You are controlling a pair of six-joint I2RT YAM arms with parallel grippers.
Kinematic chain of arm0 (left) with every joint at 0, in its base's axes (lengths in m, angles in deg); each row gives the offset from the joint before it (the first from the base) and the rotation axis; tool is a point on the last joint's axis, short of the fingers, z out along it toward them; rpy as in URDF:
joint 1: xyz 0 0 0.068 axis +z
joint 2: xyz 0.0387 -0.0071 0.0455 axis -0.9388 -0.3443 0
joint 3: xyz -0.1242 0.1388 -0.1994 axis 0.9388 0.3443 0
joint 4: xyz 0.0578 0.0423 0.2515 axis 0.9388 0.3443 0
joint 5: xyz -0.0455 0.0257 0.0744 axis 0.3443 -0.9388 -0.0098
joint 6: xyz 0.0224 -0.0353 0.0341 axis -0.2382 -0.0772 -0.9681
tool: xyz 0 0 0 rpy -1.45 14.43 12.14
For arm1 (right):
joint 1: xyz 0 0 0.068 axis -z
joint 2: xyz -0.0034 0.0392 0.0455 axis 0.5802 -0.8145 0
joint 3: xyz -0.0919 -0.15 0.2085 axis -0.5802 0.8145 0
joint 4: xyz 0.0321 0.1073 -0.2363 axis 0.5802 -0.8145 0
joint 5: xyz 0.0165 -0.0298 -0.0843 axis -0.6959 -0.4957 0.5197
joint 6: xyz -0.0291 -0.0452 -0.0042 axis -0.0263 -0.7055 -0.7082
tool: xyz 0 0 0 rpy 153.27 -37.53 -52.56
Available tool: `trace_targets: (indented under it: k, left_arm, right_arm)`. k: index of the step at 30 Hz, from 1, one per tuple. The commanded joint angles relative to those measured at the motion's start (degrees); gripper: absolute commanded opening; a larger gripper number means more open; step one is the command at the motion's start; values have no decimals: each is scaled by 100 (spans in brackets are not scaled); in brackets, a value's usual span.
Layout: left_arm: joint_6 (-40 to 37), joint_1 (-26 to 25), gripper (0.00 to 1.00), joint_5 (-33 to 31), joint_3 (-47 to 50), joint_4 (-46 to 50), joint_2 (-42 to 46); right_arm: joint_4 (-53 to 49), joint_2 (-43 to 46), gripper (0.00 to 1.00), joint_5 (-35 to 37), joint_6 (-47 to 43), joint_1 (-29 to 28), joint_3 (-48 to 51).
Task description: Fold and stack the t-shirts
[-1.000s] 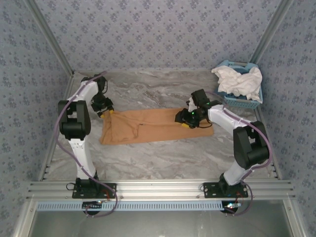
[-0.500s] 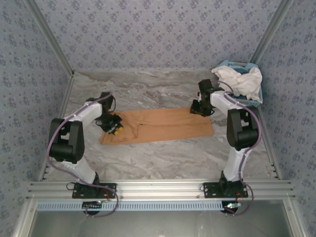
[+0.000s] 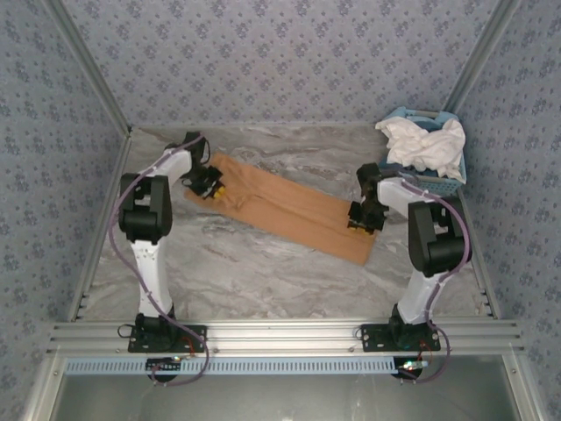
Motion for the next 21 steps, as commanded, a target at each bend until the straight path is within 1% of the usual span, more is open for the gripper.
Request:
trace_targets:
  k: [1, 3, 4, 6, 7, 8, 9, 11, 12, 14, 17, 19, 21]
  left_arm:
    - [-126, -20, 11, 169, -1465, -216, -1010]
    - [75, -158, 11, 502, -2793, -164, -1801]
    - [166, -226, 11, 563, -3413, -52, -2188]
    - [440, -387, 11, 637, -5011, 168, -3050]
    - [631, -439, 12, 680, -5587, 187, -3423]
    - [934, -485, 13, 774, -6122, 24, -3780]
    - [1253, -522, 14, 890, -6404, -299, -4021]
    - [1701, -593, 15, 1038, -6475, -1124, -4209]
    - [1779, -624, 16, 1043, -6483, -1396, -4207]
    - [1668, -655, 20, 960, -6512, -1463, -4007]
    - [1039, -668, 33, 542, -6506, -829, -3302]
    - [509, -711, 37, 112, -6501, -160, -2681]
    - [197, -779, 39, -266, -6351, 432, -2086]
  right_arm:
    - [131, 232, 31, -482, 1337, -312, 814]
    - [545, 459, 32, -722, 2203, -745, 1245]
    - [772, 527, 32, -802, 2581, -976, 1420]
    - [1156, 563, 32, -951, 3386, -1523, 1684]
    - [1317, 541, 32, -1003, 3670, -1761, 1744]
    - [1495, 485, 32, -1087, 3930, -1997, 1773]
    - [1677, 403, 32, -1173, 4162, -2256, 1782]
    - [1952, 284, 33, -1286, 4424, -2599, 1722]
    - [1990, 263, 35, -1269, 4463, -2735, 1632]
    - [1777, 321, 38, -1109, 4310, -2859, 1392]
    - [1311, 624, 45, -899, 3969, -2881, 1107]
    - [995, 946, 48, -784, 3698, -2789, 930]
    - [464, 1263, 50, -646, 3353, -2662, 690]
